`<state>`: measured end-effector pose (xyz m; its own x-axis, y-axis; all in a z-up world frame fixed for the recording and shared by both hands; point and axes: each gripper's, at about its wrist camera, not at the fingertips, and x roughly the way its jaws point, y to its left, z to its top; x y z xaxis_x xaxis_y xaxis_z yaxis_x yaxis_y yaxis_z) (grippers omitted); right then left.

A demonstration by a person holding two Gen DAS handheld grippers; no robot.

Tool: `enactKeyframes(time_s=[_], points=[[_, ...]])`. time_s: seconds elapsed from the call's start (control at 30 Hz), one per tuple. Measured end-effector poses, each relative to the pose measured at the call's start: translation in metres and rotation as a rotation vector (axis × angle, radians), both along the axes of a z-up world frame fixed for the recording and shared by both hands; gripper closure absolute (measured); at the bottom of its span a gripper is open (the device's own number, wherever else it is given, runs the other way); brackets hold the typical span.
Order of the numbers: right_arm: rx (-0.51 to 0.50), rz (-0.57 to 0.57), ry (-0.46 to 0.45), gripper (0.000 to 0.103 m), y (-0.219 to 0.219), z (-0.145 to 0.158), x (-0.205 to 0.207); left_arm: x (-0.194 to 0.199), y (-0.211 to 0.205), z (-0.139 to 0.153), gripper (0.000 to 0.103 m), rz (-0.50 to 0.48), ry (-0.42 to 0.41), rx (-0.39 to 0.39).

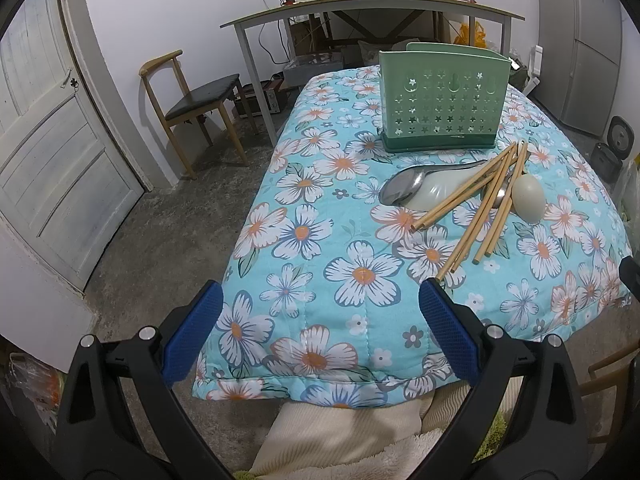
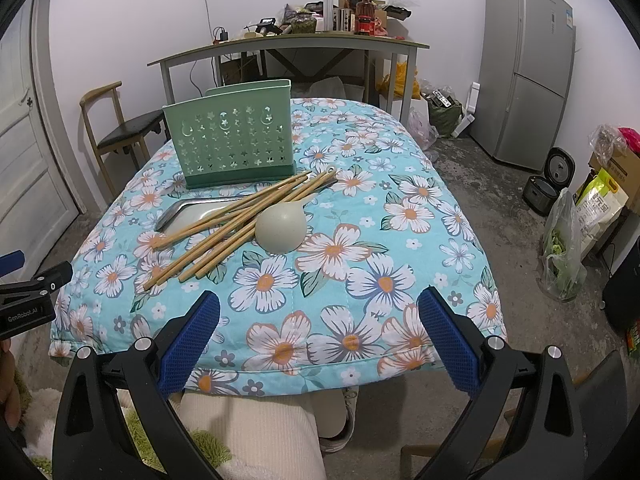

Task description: Organize utensils

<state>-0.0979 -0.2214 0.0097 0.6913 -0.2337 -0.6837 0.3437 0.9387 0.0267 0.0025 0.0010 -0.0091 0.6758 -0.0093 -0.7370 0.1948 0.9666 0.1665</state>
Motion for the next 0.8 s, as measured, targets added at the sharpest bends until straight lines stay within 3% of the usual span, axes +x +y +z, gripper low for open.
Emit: enactKeyframes(time_s=[0.8], points=[[0.013, -0.008, -0.012, 0.006, -0.007, 0.003, 0.015, 0.016, -0.005, 0.001, 0.008, -0.006, 0.003, 0.008]])
